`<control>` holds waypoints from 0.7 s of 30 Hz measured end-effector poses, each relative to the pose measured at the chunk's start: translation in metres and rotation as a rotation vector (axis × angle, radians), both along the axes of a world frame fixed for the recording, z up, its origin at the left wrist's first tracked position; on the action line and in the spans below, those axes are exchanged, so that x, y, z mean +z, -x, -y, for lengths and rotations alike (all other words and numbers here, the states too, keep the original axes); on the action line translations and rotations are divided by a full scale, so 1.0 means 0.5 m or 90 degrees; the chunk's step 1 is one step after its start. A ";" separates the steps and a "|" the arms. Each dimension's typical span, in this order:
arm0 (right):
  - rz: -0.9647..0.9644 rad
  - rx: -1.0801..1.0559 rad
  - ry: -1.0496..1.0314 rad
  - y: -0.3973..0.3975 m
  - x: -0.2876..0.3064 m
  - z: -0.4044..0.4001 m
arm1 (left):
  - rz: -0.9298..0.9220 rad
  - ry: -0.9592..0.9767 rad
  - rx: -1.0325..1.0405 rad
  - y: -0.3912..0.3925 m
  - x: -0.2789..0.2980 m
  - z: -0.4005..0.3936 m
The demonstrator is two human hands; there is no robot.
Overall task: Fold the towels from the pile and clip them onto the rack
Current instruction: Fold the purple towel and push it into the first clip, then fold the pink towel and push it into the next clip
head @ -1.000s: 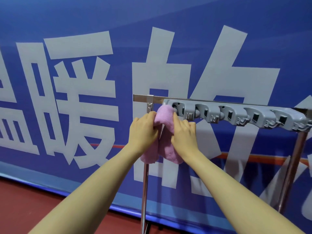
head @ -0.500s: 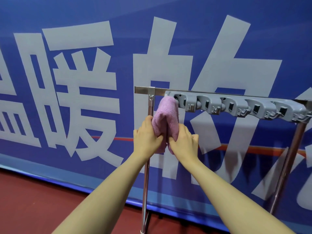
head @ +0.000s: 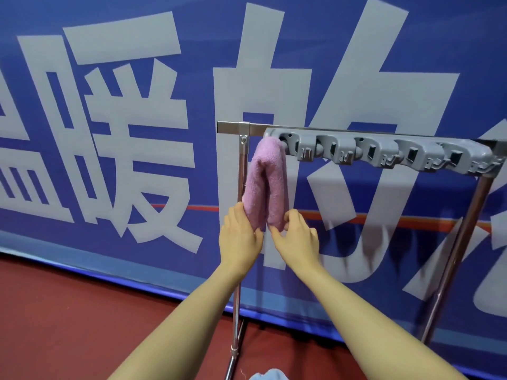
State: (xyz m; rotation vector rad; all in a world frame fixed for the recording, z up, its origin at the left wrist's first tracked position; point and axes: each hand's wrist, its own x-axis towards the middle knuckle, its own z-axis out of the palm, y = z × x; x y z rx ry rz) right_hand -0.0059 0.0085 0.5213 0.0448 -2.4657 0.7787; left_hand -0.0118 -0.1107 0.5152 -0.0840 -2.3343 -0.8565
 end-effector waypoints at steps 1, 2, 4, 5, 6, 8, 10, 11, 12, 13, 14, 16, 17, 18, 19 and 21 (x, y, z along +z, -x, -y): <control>0.015 0.006 0.002 -0.013 -0.012 -0.009 | -0.001 0.004 -0.001 -0.015 -0.012 -0.004; 0.032 0.011 0.001 -0.025 -0.025 -0.019 | -0.004 0.014 -0.006 -0.030 -0.026 -0.009; 0.060 0.018 0.002 -0.052 -0.055 -0.041 | -0.011 0.052 -0.015 -0.058 -0.057 -0.022; 0.071 0.019 0.004 -0.066 -0.071 -0.054 | -0.008 0.073 -0.020 -0.071 -0.074 -0.030; 0.082 0.016 0.005 -0.079 -0.089 -0.067 | -0.002 0.093 -0.029 -0.082 -0.091 -0.039; 0.109 0.009 0.002 -0.104 -0.129 -0.096 | 0.030 0.118 -0.058 -0.103 -0.126 -0.058; 0.150 0.000 0.009 -0.121 -0.170 -0.124 | 0.088 0.133 -0.084 -0.118 -0.158 -0.079; 0.174 -0.004 0.014 -0.130 -0.192 -0.139 | 0.121 0.145 -0.096 -0.125 -0.177 -0.090; 0.193 -0.006 0.017 -0.136 -0.210 -0.152 | 0.147 0.162 -0.108 -0.128 -0.193 -0.098; 0.213 -0.007 0.018 -0.142 -0.232 -0.166 | 0.171 0.183 -0.123 -0.131 -0.213 -0.108; 0.237 -0.010 0.019 -0.147 -0.256 -0.182 | 0.197 0.201 -0.141 -0.132 -0.236 -0.120; 0.281 -0.012 0.016 -0.151 -0.307 -0.212 | 0.243 0.219 -0.172 -0.128 -0.290 -0.146; 0.298 -0.012 0.018 -0.151 -0.335 -0.226 | 0.267 0.225 -0.181 -0.123 -0.320 -0.158; 0.315 -0.011 0.020 -0.150 -0.364 -0.239 | 0.292 0.232 -0.189 -0.118 -0.351 -0.169; 0.336 -0.010 0.020 -0.147 -0.394 -0.250 | 0.318 0.243 -0.196 -0.113 -0.383 -0.180; 0.382 -0.008 0.013 -0.140 -0.453 -0.268 | 0.373 0.271 -0.206 -0.104 -0.452 -0.198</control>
